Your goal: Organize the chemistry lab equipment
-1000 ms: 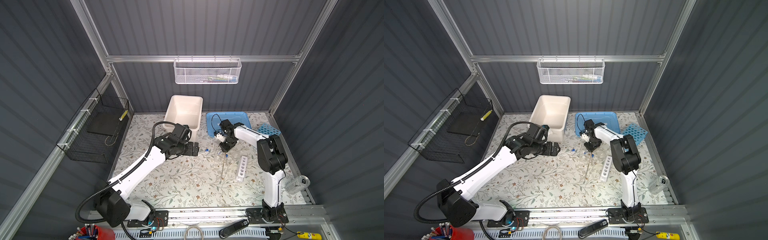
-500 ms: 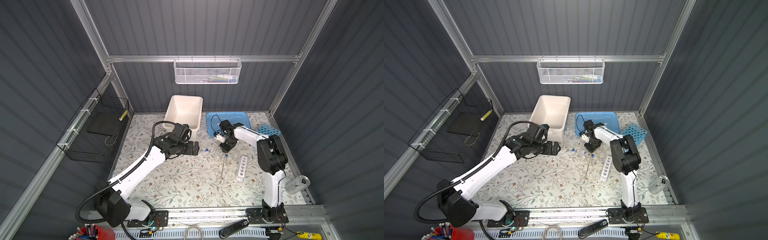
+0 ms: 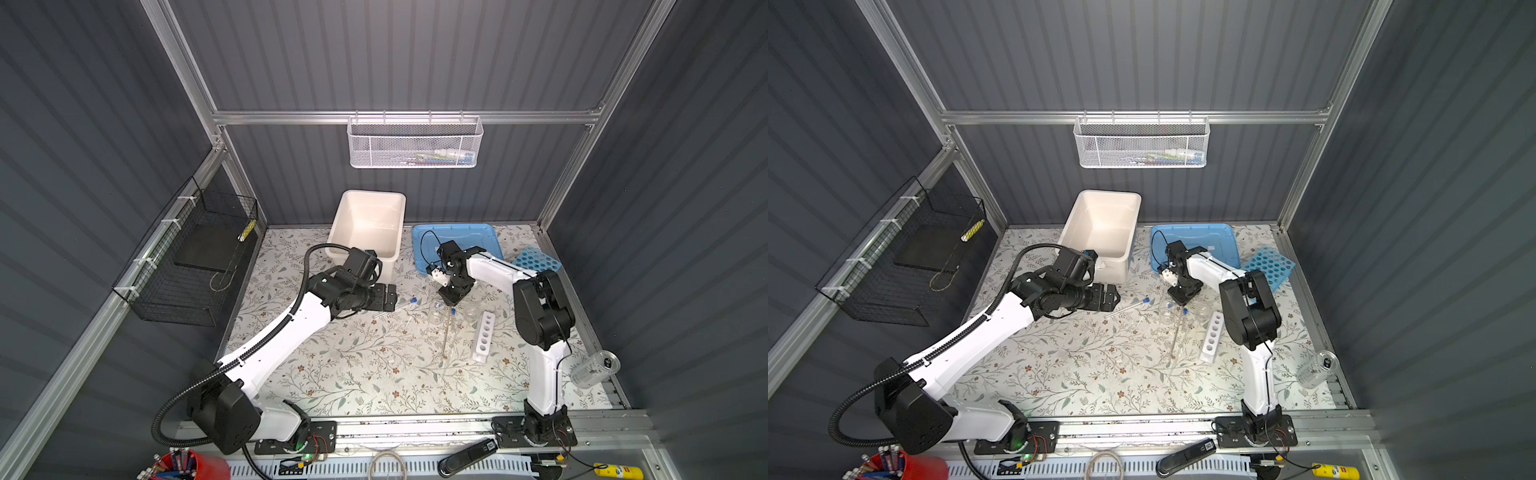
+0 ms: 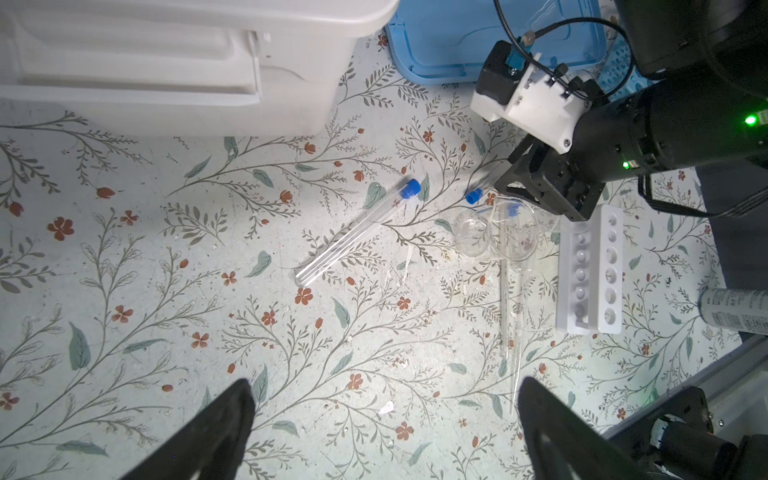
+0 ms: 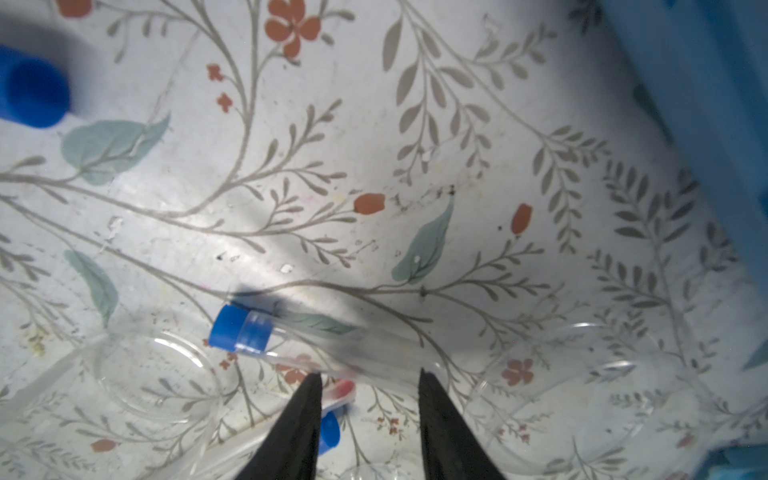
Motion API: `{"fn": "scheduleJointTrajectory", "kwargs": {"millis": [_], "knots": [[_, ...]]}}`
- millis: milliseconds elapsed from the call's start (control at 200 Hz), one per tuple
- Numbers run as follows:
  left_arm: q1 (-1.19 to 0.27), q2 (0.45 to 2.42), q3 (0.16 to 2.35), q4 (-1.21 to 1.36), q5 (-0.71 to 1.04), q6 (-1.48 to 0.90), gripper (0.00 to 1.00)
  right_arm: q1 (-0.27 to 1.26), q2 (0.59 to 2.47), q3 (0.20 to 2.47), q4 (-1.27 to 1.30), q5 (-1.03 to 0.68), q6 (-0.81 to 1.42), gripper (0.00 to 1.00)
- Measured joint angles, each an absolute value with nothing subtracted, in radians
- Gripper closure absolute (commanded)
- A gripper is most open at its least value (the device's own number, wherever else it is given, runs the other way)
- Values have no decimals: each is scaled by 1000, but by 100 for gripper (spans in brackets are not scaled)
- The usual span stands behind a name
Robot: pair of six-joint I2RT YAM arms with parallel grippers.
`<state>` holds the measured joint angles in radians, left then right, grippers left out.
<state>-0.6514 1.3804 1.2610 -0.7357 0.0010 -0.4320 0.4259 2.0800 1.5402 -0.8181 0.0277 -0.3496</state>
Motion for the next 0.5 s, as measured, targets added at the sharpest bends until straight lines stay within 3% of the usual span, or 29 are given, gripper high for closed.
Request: {"fn": "scheduleJointTrajectory", "kwargs": {"millis": [500], "knots": [[-646,1380,1261,-735,5,-432,0,458,2071,1526,-833,60,-361,56]]}}
